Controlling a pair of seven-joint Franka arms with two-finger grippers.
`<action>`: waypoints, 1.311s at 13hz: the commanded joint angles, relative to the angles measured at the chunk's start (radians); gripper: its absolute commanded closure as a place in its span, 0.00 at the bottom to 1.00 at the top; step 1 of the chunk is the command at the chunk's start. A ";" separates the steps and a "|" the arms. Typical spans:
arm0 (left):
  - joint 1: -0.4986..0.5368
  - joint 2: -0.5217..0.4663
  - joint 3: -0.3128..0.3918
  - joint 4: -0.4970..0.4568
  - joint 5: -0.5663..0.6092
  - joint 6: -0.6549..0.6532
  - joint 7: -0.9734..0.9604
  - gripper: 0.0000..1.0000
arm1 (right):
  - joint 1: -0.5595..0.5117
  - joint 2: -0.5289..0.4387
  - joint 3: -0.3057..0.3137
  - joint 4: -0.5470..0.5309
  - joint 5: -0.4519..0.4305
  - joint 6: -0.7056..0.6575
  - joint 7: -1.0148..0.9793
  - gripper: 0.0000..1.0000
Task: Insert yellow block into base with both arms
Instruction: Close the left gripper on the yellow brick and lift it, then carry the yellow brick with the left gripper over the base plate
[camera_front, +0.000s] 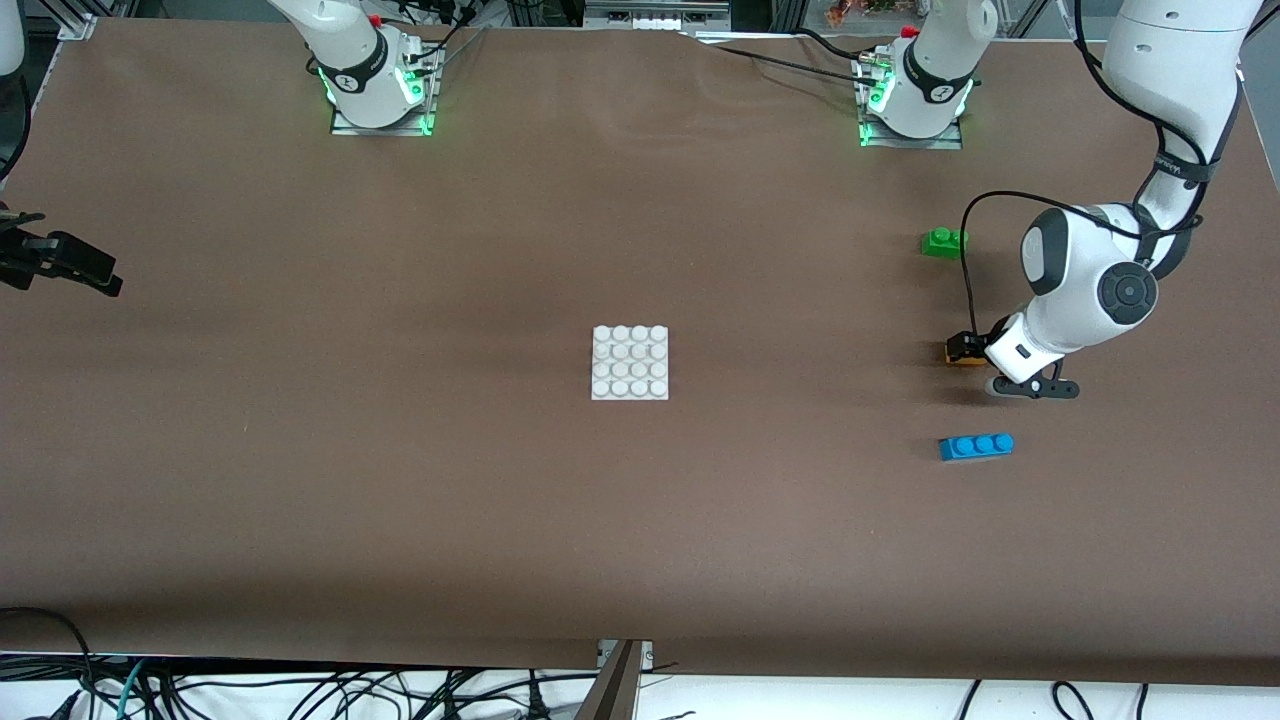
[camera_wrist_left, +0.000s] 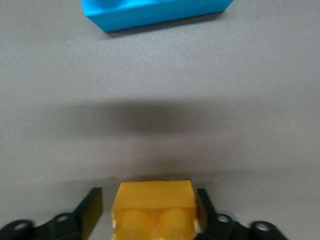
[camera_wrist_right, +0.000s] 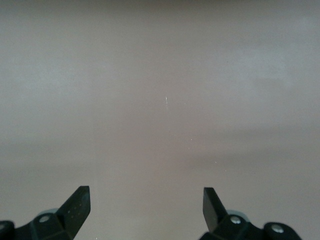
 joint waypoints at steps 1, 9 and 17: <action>0.005 -0.028 -0.006 -0.019 -0.024 0.006 0.026 0.59 | -0.013 0.005 0.013 0.019 -0.009 -0.010 -0.002 0.00; 0.003 -0.079 -0.056 0.053 -0.039 -0.071 0.018 1.00 | -0.011 0.005 0.014 0.019 -0.006 -0.015 0.000 0.00; -0.122 -0.041 -0.187 0.327 -0.163 -0.344 -0.104 1.00 | -0.008 0.003 0.014 0.019 -0.006 -0.016 -0.002 0.00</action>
